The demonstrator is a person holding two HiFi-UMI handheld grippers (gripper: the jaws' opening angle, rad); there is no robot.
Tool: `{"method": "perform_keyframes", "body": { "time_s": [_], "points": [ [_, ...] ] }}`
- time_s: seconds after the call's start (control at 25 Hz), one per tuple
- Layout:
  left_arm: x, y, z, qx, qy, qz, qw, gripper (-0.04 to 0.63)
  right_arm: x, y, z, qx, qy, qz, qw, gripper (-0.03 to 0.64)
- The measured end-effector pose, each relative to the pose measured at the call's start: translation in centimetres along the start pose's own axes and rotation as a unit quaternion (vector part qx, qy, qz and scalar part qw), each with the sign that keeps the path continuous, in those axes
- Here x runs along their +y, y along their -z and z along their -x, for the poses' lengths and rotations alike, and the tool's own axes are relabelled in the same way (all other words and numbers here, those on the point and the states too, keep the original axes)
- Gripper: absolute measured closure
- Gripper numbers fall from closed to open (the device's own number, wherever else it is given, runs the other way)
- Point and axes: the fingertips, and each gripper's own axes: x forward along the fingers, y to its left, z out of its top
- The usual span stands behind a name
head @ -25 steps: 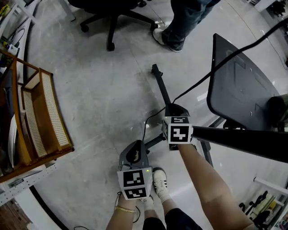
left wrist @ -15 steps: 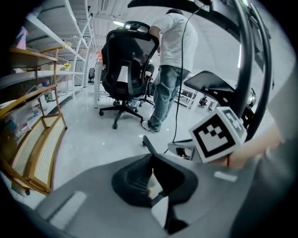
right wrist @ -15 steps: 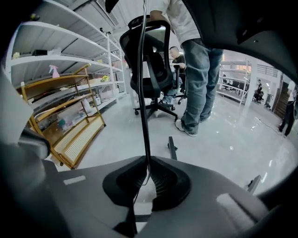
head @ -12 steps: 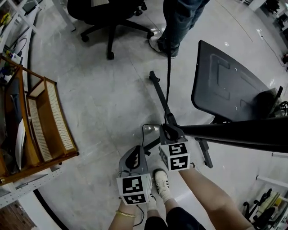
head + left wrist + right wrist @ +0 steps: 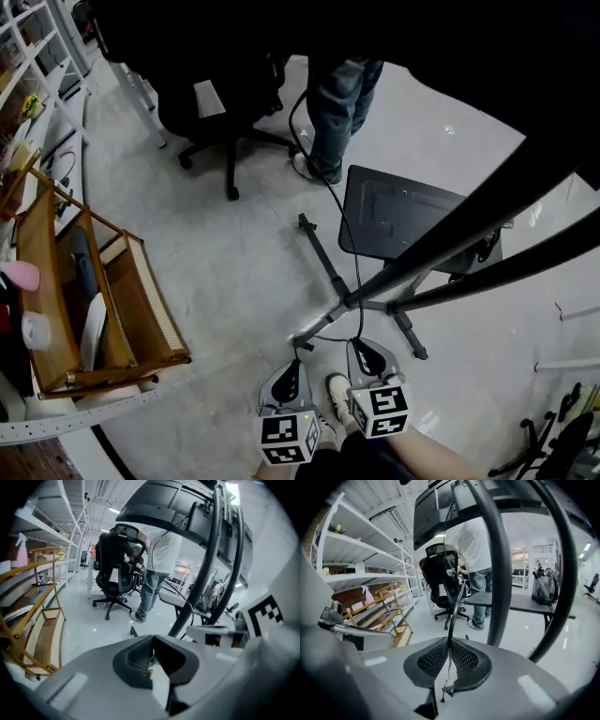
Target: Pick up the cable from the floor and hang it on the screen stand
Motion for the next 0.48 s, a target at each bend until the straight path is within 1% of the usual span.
{"method": "perform_keyframes", "body": {
  "time_s": [0.12, 0.32, 0.48],
  "points": [
    [-2.6, -3.0, 3.4, -0.011, 0.024, -0.005, 0.9996, 0.588, 0.0, -3.4, 4.1, -0.016, 0.013, -0.013, 1.000, 0.597],
    [-7.9, -7.8, 7.1, -0.017, 0.058, -0.036, 0.9975, 0.588, -0.5, -8.5, 10.6, -0.021, 0.018, 0.005, 1.000, 0.597],
    [-12.8, -11.6, 10.0, -0.025, 0.084, -0.066, 0.9940, 0.588, -1.4, -11.9, 16.3, -0.032, 0.024, 0.010, 0.999, 0.597]
  ]
}}
